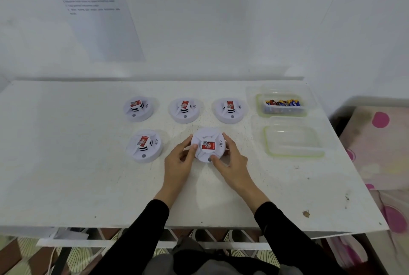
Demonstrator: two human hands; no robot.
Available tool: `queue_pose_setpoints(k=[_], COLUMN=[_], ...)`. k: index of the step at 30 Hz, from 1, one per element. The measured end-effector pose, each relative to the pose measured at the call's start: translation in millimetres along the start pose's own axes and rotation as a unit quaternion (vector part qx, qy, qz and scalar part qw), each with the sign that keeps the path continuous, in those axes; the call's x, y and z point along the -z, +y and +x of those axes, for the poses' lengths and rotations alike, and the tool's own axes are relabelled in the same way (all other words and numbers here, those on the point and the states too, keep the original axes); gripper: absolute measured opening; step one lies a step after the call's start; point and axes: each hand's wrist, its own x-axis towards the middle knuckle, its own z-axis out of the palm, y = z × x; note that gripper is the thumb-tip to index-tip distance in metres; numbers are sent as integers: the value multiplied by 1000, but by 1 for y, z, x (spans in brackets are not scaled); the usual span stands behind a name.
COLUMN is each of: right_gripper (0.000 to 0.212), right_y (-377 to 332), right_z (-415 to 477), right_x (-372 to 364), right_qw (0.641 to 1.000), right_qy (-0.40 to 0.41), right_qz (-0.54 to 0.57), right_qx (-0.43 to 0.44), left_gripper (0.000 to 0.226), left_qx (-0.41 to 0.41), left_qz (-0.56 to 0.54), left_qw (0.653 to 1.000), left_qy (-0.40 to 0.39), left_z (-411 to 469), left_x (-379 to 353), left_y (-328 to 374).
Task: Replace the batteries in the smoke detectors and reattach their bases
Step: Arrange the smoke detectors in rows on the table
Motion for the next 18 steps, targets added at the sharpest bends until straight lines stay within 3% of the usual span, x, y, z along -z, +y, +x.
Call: queue_pose_setpoints(k=[18], right_gripper=[67], right_y=[5], right_z=[3], right_x=[0], right_qw=[999], right_qy=[-2], right_qz=[34], right_qx=[1], left_gripper=[39], left_qx=[0], left_qz=[-8], left_qw=[1000], left_qy=[-3], left_z=[1], left_x=[-1], left_y=[-5])
